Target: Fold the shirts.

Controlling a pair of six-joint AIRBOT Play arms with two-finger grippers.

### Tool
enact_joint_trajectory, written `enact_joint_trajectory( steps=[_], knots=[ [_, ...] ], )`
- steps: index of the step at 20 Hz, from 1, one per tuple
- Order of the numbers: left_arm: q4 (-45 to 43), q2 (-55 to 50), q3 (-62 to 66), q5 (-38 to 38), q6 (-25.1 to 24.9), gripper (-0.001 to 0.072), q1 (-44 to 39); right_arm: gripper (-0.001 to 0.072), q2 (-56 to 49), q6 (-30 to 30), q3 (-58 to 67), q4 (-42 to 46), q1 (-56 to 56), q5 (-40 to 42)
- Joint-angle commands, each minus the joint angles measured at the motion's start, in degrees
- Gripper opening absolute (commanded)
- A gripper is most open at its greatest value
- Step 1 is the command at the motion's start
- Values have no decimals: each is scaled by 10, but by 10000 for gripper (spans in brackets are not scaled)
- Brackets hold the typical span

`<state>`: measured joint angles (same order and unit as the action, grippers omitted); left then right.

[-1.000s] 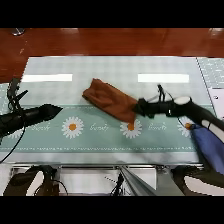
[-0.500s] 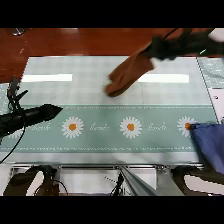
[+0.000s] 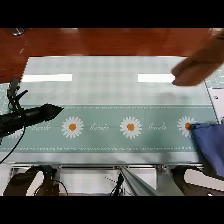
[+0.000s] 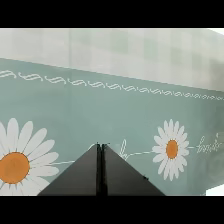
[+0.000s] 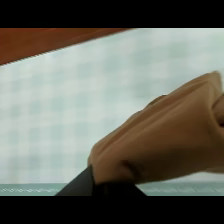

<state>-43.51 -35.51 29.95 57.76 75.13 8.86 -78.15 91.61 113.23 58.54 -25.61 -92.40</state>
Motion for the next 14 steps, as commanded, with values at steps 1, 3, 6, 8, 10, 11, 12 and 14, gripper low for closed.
enact_joint_trajectory(
  steps=[1,3,6,8,10,11,12,14],
  knots=[
    [0,0,0,-1,0,26,0,22,21,9,10,23,-111,-109],
    [0,0,0,-1,0,26,0,22,40,12,2,66,-151,-140],
    [0,0,0,-1,0,26,0,21,116,8,-79,122,-213,-141],
    [0,0,0,-2,0,26,0,22,186,3,-179,221,-249,-141],
    [0,0,0,-2,0,26,0,22,253,9,-285,275,-297,-140],
    [0,0,0,-2,0,26,0,22,287,13,-334,309,-320,-140],
    [0,0,0,-2,0,26,0,22,317,21,-373,350,-336,-140],
    [0,0,0,-3,0,26,0,23,374,47,-440,428,-343,-134]
  ],
)
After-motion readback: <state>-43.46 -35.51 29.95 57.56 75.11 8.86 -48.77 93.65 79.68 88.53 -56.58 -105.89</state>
